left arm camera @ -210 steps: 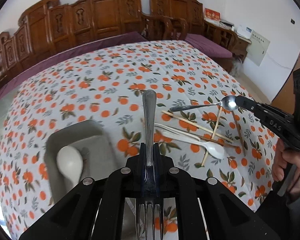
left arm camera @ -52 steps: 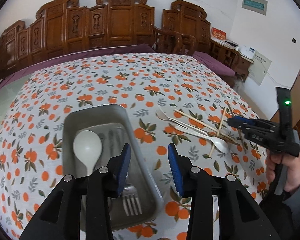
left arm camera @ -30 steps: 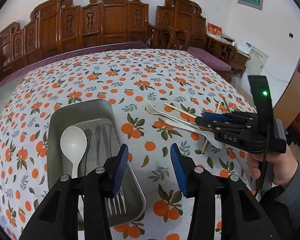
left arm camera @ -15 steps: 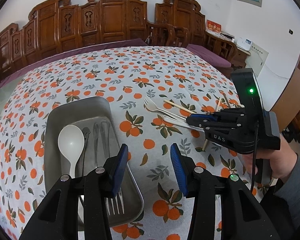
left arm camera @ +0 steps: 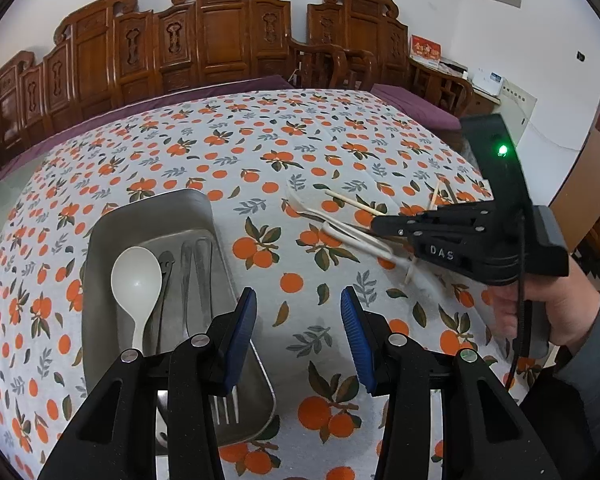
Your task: Organize utensils
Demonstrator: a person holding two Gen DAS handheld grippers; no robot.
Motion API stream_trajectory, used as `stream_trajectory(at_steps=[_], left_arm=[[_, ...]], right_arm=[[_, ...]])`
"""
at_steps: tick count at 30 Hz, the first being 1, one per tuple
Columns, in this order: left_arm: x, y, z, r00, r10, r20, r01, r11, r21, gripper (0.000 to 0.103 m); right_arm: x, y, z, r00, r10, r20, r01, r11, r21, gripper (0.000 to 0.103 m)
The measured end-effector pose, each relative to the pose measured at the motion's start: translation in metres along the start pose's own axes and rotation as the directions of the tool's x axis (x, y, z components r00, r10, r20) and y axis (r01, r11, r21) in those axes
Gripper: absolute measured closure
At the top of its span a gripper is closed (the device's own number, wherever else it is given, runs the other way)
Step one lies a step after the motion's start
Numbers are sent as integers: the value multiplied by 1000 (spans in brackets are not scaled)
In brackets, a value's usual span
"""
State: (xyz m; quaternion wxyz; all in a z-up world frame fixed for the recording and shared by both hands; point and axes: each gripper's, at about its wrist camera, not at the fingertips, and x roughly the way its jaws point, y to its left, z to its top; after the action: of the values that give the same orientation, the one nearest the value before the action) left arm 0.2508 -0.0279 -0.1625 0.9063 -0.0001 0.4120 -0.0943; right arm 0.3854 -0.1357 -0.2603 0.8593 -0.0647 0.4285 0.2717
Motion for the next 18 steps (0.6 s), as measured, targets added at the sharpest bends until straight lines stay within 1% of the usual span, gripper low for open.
stream_trajectory(at_steps=[6, 8, 10, 15, 18], left_arm=[[-3, -14, -2, 1000, 15, 7, -15, 1000, 17, 62], [-4, -17, -2, 1000, 15, 11, -15, 1000, 16, 62], [-4, -21, -2, 1000, 11, 12, -11, 1000, 17, 62], [-1, -25, -3, 1000, 8, 7, -8, 1000, 26, 62], [-2, -24, -3, 1000, 3, 8, -3, 1000, 27, 62]], right_arm=[[-9, -8, -4, 1000, 23, 13, -23, 1000, 22, 103], [-11, -8, -6, 999, 30, 15, -30, 999, 11, 102], [-10, -7, -8, 999, 40, 14, -40, 999, 6, 99], [-3, -7, -10, 997, 81, -16, -81, 996, 22, 99], [3, -4, -10, 996, 86, -36, -85, 996, 17, 98]])
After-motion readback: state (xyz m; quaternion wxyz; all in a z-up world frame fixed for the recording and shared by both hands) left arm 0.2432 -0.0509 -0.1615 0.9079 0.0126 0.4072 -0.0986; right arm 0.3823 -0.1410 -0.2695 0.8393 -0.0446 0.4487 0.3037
